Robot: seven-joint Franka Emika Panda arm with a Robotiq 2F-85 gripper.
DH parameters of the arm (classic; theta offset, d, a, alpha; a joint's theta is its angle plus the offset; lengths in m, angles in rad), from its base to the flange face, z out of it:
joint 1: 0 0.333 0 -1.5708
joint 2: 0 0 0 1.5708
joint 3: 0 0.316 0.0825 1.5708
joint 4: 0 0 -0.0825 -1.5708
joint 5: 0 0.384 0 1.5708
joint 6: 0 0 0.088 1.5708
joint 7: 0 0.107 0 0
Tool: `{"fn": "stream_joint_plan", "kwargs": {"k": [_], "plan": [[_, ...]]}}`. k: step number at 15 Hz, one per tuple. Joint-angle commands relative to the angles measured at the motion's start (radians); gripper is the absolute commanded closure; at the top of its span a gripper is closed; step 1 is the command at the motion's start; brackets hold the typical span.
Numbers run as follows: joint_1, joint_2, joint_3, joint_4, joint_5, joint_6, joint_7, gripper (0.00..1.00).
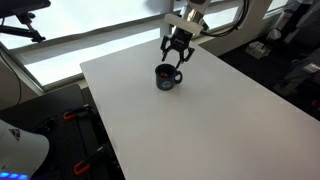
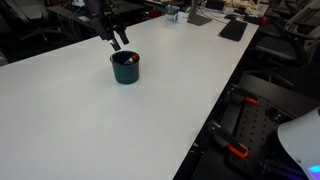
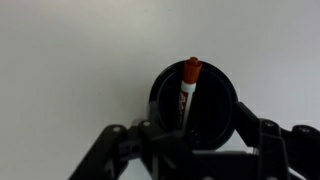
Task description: Remove the marker out of the cup
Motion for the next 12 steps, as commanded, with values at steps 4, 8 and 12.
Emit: {"fn": "stream_joint_plan", "kwargs": {"k": [4, 8, 12], "plan": [[0.013, 0.035, -0.015, 0.02, 0.005, -0.016, 0.032, 0.26], [0.014, 0.061, -0.015, 0.028, 0.008, -0.035, 0.038, 0.27], [0.015, 0.063, -0.016, 0.033, 0.009, -0.055, 0.044, 0.26]]}}
